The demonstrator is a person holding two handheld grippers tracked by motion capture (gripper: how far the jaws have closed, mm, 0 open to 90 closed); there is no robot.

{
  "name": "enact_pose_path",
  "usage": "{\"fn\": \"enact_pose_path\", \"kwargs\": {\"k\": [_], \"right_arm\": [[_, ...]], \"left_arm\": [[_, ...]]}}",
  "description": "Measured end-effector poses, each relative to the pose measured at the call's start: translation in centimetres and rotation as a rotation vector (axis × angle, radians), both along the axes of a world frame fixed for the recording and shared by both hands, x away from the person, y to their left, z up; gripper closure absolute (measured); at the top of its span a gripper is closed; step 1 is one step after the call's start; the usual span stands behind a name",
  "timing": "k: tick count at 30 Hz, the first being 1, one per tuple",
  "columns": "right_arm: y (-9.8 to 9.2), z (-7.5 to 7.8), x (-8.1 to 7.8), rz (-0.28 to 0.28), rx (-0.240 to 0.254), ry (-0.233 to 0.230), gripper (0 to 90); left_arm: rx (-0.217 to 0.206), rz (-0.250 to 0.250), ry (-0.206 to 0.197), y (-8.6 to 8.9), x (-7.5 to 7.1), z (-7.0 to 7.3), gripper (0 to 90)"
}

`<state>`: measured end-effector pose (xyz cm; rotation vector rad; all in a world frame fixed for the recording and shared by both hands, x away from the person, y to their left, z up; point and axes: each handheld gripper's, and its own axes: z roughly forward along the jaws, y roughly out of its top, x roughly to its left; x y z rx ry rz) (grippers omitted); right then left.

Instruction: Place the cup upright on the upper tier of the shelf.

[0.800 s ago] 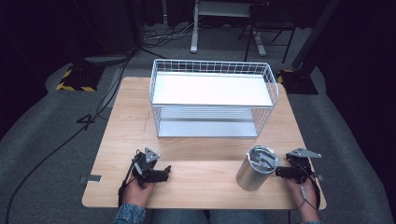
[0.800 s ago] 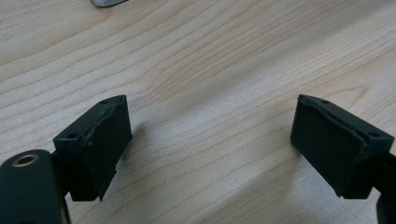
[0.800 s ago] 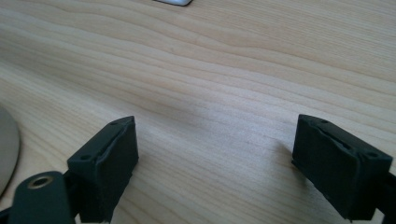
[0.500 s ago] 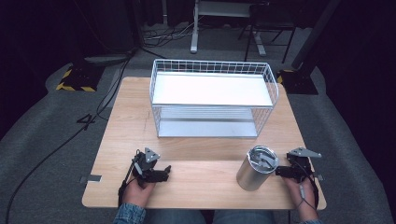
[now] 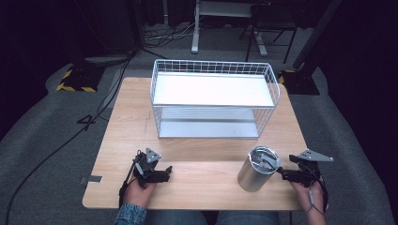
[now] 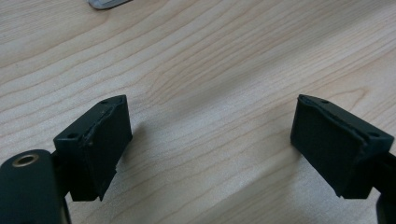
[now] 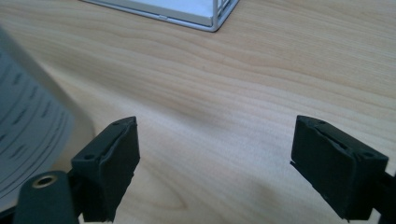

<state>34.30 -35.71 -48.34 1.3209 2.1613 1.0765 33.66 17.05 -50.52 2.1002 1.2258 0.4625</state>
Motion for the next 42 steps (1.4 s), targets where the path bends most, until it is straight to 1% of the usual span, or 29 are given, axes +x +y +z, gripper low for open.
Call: {"fn": "enact_pose_path", "kwargs": {"k": [1, 2, 5, 8, 10, 11, 15, 18, 21, 23, 25, 29, 30, 31, 33, 37, 39, 40, 42], "right_arm": [[0.0, 0.2, -0.3, 0.002, -0.002, 0.002, 16.3], [-0.1, 0.3, -0.6, 0.010, -0.002, 0.001, 16.4], [-0.3, 1.0, -1.8, 0.018, 0.005, -0.010, 16.4], [-0.4, 1.5, -2.6, 0.026, 0.010, -0.019, 16.4], [-0.3, 2.0, -3.1, 0.042, 0.004, -0.018, 16.4], [-0.2, 2.2, -3.4, 0.049, 0.001, -0.019, 16.4], [0.1, 3.3, -4.4, 0.071, -0.005, -0.041, 16.8], [0.3, 3.8, -5.0, 0.084, -0.014, -0.024, 17.7], [0.5, 4.2, -5.4, 0.121, -0.009, -0.027, 17.4], [0.7, 4.5, -5.7, 0.153, 0.014, -0.033, 16.7], [1.0, 4.7, -5.9, 0.186, 0.025, -0.040, 16.2], [2.1, 4.5, -6.3, 0.247, 0.029, -0.043, 15.5], [2.1, 4.5, -6.3, 0.247, 0.029, -0.043, 15.5], [2.7, 4.3, -6.3, 0.277, 0.046, -0.044, 14.8], [3.1, 4.1, -6.2, 0.293, 0.054, -0.045, 13.5], [4.5, 3.3, -5.9, 0.310, 0.066, -0.061, 8.9], [5.1, 2.9, -5.8, 0.309, 0.057, -0.072, 5.3], [5.1, 2.9, -5.8, 0.309, 0.057, -0.072, 5.3], [5.7, 2.4, -5.5, 0.305, 0.050, -0.080, 3.0]], "left_arm": [[-0.002, 0.002, -0.004, 0.0, 0.1, 0.0, 13.0], [-0.008, 0.006, 0.001, -0.1, 0.1, 0.0, 13.0], [-0.002, 0.015, -0.004, -0.3, 0.3, 0.0, 13.1], [0.002, 0.017, -0.003, -0.4, 0.4, 0.0, 13.2], [0.001, 0.019, -0.003, -0.5, 0.5, 0.0, 13.2], [-0.007, 0.026, 0.000, -0.6, 0.5, 0.0, 13.2], [-0.006, 0.027, -0.002, -0.6, 0.5, 0.0, 13.2], [-0.005, 0.025, 0.000, -0.6, 0.5, 0.0, 13.2], [-0.005, 0.027, -0.003, -0.6, 0.5, 0.0, 13.2], [-0.005, 0.025, -0.001, -0.6, 0.5, 0.0, 13.3], [-0.005, 0.027, -0.003, -0.6, 0.5, 0.0, 13.3], [-0.005, 0.027, -0.003, -0.6, 0.5, 0.0, 13.3], [-0.005, 0.027, -0.003, -0.6, 0.5, 0.0, 13.2], [-0.005, 0.027, -0.002, -0.6, 0.5, 0.0, 13.2], [-0.003, 0.027, -0.004, -0.6, 0.5, 0.0, 13.3], [-0.005, 0.027, -0.003, -0.6, 0.5, 0.0, 13.2], [-0.005, 0.027, -0.003, -0.6, 0.5, 0.0, 13.2], [-0.005, 0.027, -0.003, -0.6, 0.5, 0.0, 13.2], [-0.005, 0.027, -0.003, -0.6, 0.5, 0.0, 13.2]]}}
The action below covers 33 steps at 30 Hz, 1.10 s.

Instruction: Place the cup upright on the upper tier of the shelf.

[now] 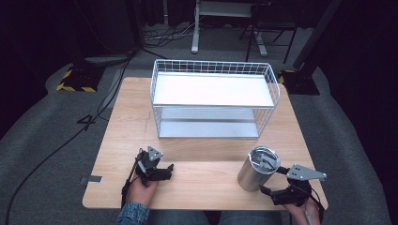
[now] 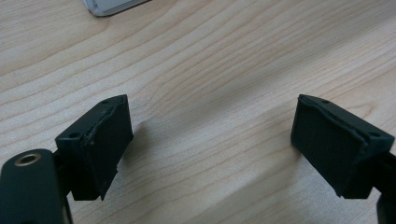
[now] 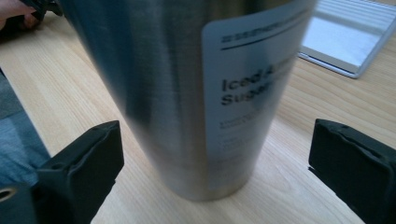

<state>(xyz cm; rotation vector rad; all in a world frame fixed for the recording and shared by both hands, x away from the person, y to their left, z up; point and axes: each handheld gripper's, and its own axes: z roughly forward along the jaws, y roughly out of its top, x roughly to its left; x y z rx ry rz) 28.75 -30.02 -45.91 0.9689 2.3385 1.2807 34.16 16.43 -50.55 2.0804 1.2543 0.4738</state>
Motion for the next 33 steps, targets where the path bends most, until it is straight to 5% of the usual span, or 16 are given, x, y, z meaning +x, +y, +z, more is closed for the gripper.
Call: {"fn": "enact_pose_path", "kwargs": {"k": [11, 26, 33], "right_arm": [[1.7, -1.4, 0.8, 0.010, 0.083, -0.066, 0.5], [2.6, -2.8, 1.6, 0.007, 0.128, -0.111, 2.0], [2.9, -2.6, 1.5, 0.004, 0.103, -0.145, 3.4]], "left_arm": [[0.000, -0.002, 0.002, 0.0, 0.0, 0.0, 13.3], [0.000, 0.000, 0.000, 0.0, 0.0, 0.0, 13.2], [0.000, -0.002, 0.002, 0.0, 0.0, 0.0, 13.2]]}}
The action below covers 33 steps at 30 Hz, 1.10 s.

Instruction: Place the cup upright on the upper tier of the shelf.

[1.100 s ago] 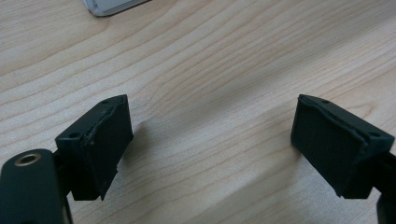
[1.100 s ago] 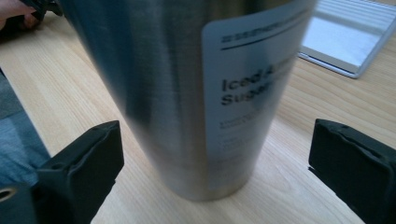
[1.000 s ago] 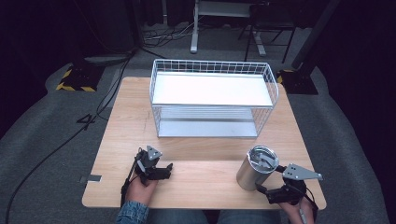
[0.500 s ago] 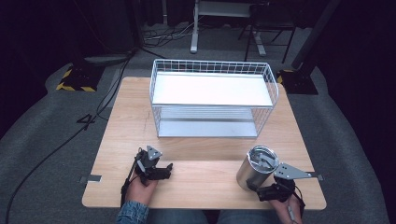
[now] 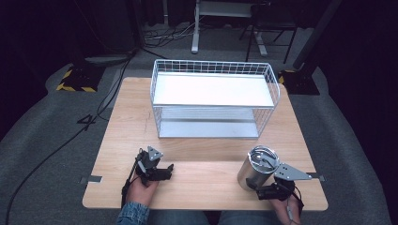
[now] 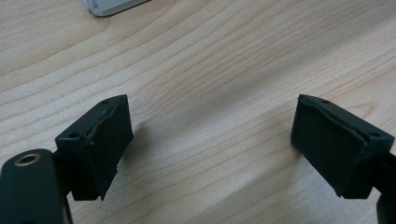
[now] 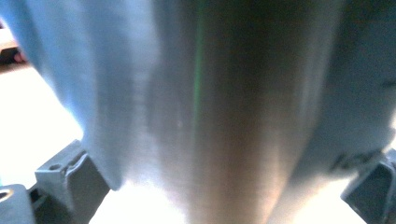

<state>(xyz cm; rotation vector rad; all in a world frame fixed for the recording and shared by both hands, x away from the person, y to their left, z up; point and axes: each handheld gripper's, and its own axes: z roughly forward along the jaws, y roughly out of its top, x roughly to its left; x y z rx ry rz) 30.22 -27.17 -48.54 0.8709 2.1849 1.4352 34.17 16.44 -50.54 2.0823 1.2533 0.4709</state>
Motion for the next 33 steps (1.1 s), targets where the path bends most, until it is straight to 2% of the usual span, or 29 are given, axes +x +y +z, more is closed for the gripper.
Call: {"fn": "enact_pose_path", "kwargs": {"k": [13, 20, 26, 33], "right_arm": [[0.1, 0.7, -0.3, -0.016, -0.031, -0.008, 4.0], [0.0, 2.4, -0.2, -0.025, -0.046, -0.031, 4.0], [-0.3, 4.2, 0.5, -0.032, -0.043, 0.003, 3.9], [-0.6, 6.3, 1.2, -0.048, -0.038, 0.008, 3.9]], "left_arm": [[0.002, -0.008, -0.001, 0.0, 0.1, 0.0, 13.2], [0.004, -0.015, -0.001, 0.0, 0.2, 0.0, 13.2], [0.004, -0.015, -0.002, 0.0, 0.2, 0.0, 13.2], [0.003, -0.014, -0.001, 0.0, 0.2, 0.0, 13.2]]}}
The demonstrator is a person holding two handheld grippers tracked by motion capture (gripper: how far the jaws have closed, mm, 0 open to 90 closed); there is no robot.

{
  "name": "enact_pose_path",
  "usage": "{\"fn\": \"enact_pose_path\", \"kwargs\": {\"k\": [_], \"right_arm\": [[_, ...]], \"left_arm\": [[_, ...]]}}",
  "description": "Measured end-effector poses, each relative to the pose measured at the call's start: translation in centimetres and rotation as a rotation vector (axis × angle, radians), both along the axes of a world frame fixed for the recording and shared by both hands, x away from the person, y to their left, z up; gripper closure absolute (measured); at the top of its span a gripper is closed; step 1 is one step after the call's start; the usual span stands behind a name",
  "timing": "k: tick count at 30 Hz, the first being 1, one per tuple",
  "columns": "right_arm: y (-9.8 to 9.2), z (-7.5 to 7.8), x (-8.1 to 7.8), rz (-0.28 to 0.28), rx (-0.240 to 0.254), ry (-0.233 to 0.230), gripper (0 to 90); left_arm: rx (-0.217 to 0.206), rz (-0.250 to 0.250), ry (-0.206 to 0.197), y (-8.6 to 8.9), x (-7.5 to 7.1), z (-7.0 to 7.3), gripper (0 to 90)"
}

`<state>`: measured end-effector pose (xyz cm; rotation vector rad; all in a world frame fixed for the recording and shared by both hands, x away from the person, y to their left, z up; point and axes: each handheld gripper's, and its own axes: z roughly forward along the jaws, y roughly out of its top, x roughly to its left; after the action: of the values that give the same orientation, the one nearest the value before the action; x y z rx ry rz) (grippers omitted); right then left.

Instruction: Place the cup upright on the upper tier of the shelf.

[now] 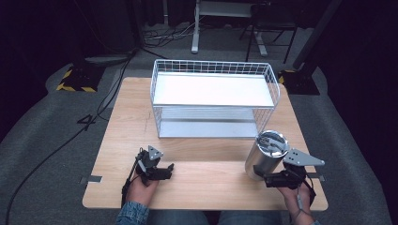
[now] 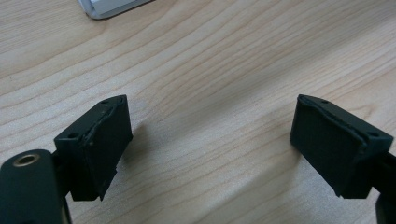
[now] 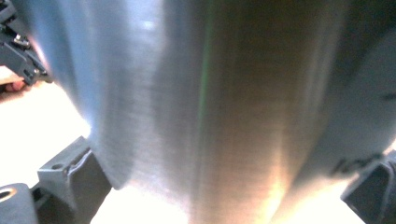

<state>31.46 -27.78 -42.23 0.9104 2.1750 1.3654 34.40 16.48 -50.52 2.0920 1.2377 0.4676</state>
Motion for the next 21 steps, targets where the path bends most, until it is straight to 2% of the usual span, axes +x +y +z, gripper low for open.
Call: {"fn": "enact_pose_path", "kwargs": {"k": [5, 10, 14, 21], "right_arm": [[-0.1, 1.7, 0.7, -0.002, 0.016, 0.009, 3.9], [0.0, 3.6, 1.2, -0.004, 0.019, -0.006, 4.0], [0.0, 5.0, 2.0, 0.010, 0.046, 0.007, 3.9], [0.2, 6.9, 2.7, 0.005, 0.024, -0.014, 3.9]], "left_arm": [[-0.003, 0.006, -0.003, 0.0, 0.0, 0.0, 14.0], [0.001, 0.006, -0.004, 0.0, 0.0, 0.0, 14.0], [0.000, 0.007, -0.004, 0.0, 0.0, 0.0, 14.1], [0.001, 0.008, -0.004, 0.0, 0.0, 0.0, 14.1]]}}
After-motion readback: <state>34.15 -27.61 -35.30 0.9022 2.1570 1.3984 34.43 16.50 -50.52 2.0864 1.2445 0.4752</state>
